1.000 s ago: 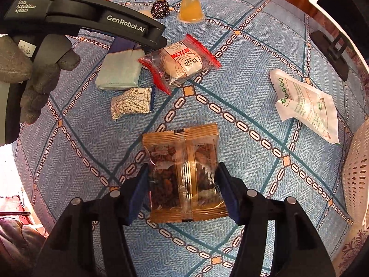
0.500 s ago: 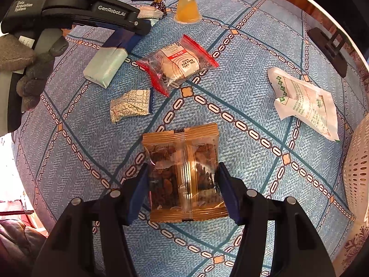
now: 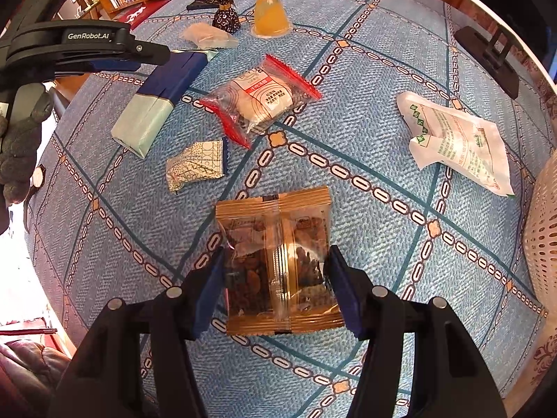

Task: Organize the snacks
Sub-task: 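Grasp the navy-and-mint packet with the left tool while the right tool holds the brown two-pack, then carry the brown two-pack into the white basket and open the right tool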

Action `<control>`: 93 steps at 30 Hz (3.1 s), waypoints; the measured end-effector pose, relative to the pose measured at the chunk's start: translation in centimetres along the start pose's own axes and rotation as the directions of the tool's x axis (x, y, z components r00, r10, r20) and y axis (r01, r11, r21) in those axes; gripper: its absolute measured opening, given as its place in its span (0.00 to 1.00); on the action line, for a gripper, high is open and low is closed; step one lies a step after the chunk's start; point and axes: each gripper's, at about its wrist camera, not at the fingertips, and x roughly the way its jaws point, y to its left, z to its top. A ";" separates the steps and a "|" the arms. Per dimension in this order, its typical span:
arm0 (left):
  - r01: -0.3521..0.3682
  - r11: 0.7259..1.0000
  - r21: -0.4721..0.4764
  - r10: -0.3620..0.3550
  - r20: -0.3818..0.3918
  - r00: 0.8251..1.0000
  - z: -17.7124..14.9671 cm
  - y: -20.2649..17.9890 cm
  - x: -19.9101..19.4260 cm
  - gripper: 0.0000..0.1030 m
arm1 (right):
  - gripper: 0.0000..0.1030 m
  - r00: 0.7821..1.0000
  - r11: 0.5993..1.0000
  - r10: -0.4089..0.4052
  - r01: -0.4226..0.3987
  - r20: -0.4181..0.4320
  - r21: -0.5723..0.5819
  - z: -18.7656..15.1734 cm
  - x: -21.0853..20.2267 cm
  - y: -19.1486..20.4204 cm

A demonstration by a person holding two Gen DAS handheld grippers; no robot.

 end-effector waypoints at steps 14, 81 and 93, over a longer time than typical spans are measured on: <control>-0.115 0.988 0.107 0.122 -0.065 0.990 -2.6 -3.2 2.6 0.62 | 0.57 1.000 0.999 0.012 -0.012 0.005 0.045 0.1 -0.8 -1.1; 0.050 0.963 0.264 -0.085 0.121 0.989 -5.4 -14.6 -10.1 0.49 | 0.61 0.870 0.744 -0.419 0.165 0.260 0.648 -9.2 -19.0 -27.9; 0.045 0.958 0.282 -0.084 0.128 0.988 -5.6 -16.1 -10.7 0.49 | 0.62 0.886 0.752 -0.381 0.130 0.265 0.646 -11.1 -18.0 -26.6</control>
